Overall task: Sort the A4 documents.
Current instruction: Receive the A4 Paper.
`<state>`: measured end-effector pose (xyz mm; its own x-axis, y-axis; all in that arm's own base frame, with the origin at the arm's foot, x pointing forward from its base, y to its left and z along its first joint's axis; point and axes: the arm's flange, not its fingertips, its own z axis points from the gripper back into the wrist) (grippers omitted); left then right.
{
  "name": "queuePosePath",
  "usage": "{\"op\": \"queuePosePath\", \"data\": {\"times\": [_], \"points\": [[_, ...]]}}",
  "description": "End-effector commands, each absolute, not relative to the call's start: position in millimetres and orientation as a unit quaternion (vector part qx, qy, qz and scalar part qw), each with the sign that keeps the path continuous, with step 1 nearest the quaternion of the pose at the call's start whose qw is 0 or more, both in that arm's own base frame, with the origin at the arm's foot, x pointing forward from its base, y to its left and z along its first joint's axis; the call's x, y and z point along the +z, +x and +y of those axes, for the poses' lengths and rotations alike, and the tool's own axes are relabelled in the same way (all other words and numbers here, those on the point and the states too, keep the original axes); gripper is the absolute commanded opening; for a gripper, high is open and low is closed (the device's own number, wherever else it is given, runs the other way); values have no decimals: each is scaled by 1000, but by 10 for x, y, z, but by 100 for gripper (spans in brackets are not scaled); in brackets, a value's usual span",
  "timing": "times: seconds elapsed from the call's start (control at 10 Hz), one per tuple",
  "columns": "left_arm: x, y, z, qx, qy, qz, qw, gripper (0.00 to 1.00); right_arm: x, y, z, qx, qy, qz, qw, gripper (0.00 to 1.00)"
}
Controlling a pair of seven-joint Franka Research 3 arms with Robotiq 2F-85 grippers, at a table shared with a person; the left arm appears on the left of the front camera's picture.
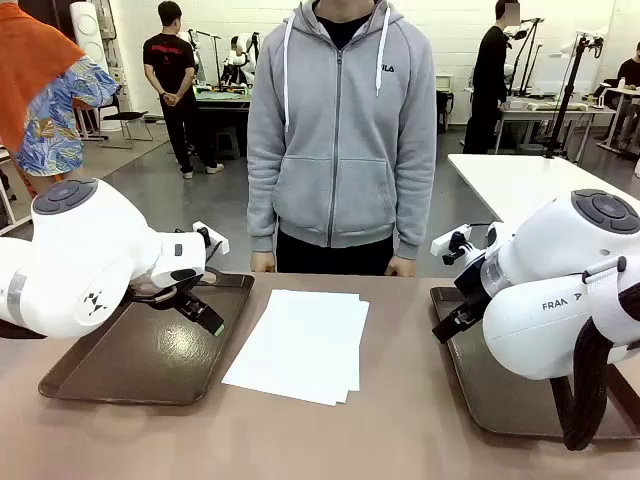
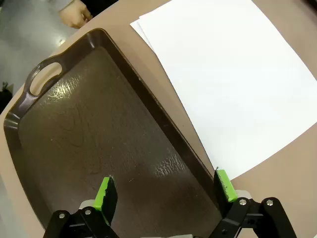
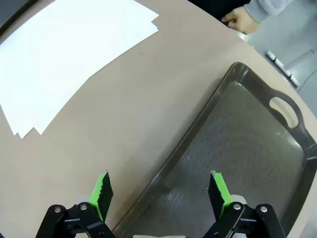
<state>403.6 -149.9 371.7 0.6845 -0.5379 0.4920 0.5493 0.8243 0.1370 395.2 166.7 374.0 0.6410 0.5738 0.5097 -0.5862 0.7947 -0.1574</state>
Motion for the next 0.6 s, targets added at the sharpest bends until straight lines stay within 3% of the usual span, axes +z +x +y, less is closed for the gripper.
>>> {"op": "queuePosePath", "data": {"times": [0.0,0.5], "points": [[3717,4036,-1499,-296,-11,-265,918,100,3740,3952,1667,320,11,-277,906,100],[3717,4036,-1499,-296,-11,-265,918,100,3740,3952,1667,320,11,-277,906,100]]}}
